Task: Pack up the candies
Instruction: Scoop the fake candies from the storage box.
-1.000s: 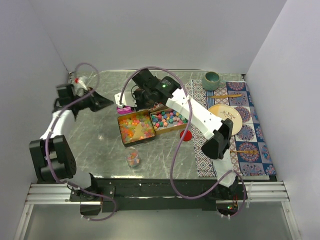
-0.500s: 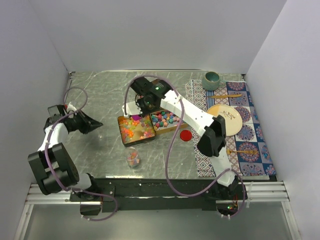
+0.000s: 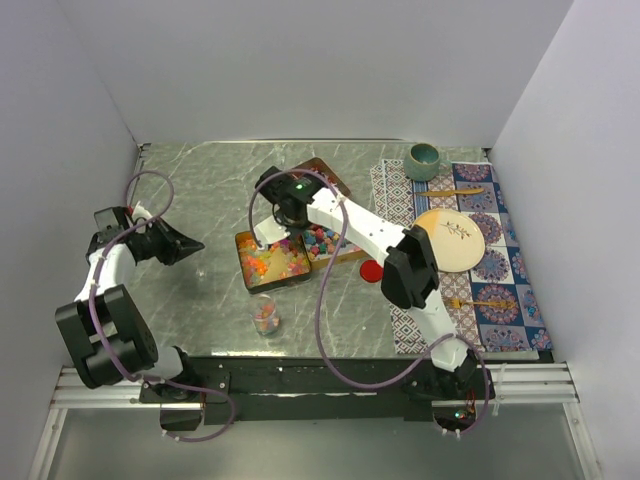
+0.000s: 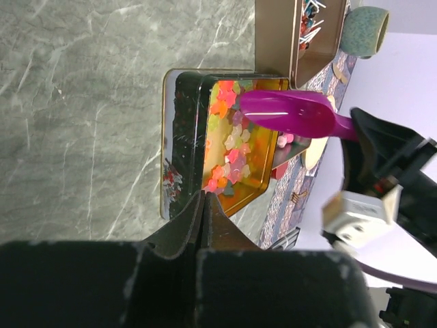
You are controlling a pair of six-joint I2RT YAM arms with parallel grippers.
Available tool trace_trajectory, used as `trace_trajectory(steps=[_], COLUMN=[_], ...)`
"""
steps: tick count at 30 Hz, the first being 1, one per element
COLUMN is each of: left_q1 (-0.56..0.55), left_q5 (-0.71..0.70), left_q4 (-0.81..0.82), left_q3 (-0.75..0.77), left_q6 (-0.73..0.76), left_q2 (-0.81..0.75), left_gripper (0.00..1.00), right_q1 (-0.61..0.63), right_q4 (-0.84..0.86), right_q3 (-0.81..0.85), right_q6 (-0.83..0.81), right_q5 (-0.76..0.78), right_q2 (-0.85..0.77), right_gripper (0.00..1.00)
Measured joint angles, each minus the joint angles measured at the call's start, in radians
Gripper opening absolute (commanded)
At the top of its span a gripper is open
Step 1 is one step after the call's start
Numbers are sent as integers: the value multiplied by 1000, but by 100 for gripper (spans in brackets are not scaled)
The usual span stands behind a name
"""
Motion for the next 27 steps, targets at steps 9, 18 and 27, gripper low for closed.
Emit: trace_trajectory(steps=[9,18,27], left_q1=[-20,-92,-92], left_q5=[-12,-17,-18], left_q4=[35,77,95], left_q3=[-72,-91,-91], left_q6=[-8,-33,-35], left_q2=[37,77,77], left_gripper=[1,1,1], right_q1=[27,52,92], right_q4=[60,108,113], right_q3=[8,-113,-154], right_q6=[-60,-106,-116], right_q5=[10,-9,-27], right_q2=[60,35,32], right_gripper=[0,0,0])
